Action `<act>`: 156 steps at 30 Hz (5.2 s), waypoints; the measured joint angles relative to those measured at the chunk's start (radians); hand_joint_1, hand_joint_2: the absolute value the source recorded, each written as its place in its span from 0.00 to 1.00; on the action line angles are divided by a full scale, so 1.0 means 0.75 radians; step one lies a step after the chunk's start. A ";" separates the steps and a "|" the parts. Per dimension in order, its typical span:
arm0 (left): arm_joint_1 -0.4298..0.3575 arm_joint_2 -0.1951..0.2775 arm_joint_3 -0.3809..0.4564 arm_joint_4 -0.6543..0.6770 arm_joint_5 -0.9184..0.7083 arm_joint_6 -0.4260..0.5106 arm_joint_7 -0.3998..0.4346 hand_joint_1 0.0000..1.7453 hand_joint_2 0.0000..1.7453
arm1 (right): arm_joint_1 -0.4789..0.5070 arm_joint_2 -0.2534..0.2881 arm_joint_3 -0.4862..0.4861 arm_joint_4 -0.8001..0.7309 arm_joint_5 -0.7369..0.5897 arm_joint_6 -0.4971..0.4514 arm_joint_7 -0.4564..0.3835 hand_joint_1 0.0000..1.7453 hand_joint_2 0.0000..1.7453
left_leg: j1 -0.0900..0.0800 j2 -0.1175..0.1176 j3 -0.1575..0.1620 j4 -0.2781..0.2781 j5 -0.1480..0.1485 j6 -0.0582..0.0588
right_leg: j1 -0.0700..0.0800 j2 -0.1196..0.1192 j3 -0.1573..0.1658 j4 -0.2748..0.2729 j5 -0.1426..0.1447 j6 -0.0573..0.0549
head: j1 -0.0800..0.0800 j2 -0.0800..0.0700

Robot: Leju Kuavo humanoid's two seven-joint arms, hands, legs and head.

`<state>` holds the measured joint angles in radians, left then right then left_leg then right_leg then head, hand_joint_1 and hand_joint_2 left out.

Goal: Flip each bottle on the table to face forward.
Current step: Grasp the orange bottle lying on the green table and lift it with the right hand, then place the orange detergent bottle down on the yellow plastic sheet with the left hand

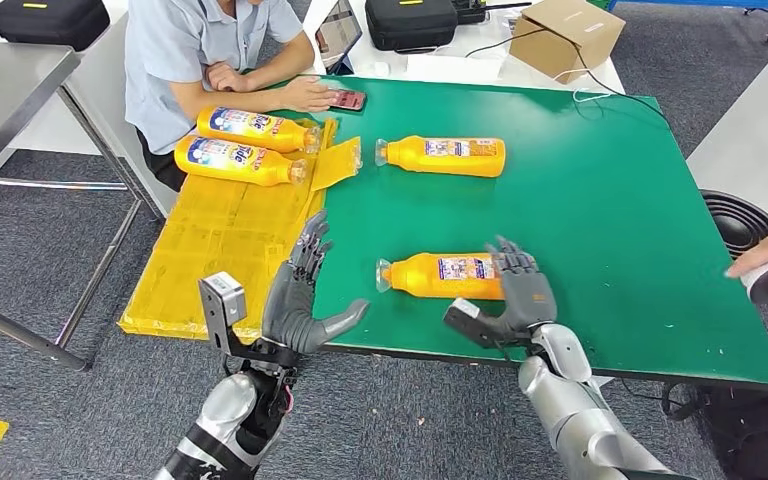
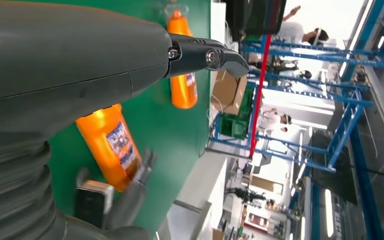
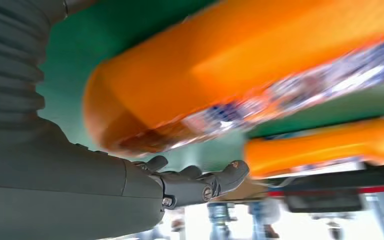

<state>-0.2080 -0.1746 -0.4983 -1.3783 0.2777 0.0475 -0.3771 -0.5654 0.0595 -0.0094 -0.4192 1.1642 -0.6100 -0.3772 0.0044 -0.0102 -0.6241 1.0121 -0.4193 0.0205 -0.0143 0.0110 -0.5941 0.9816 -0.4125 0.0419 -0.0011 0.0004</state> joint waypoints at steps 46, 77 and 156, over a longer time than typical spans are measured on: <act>-0.079 -0.021 0.029 0.067 0.097 -0.046 0.042 0.00 1.00 | -0.151 -0.029 0.240 0.099 0.168 0.485 0.672 1.00 1.00 | 0.000 0.000 0.021 0.000 0.000 0.000 | 0.000 0.000 0.020 -0.003 0.000 0.000 | 0.000 0.000; 0.273 0.043 0.192 -0.020 -0.113 -0.134 0.057 0.00 1.00 | 0.415 0.296 0.407 -0.884 -1.108 0.352 -0.227 1.00 1.00 | 0.001 0.000 0.002 -0.001 -0.002 -0.003 | 0.001 0.001 0.001 0.000 -0.002 -0.002 | 0.001 0.000; 0.042 0.016 -0.023 0.048 0.285 -0.198 0.021 1.00 1.00 | 0.435 0.215 0.817 -0.740 -1.152 0.512 -0.269 0.00 0.00 | 0.001 0.001 0.002 -0.001 -0.002 -0.002 | 0.000 0.000 0.001 0.000 -0.001 -0.001 | 0.000 0.000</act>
<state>-0.1769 -0.1625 -0.5152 -1.3422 0.4916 -0.1011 -0.3612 -0.2391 0.2207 0.6034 -0.9742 0.3003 -0.2258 -0.5787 0.0050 -0.0097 -0.6227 1.0117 -0.4204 0.0187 -0.0139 0.0113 -0.5938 0.9820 -0.4134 0.0409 -0.0010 0.0004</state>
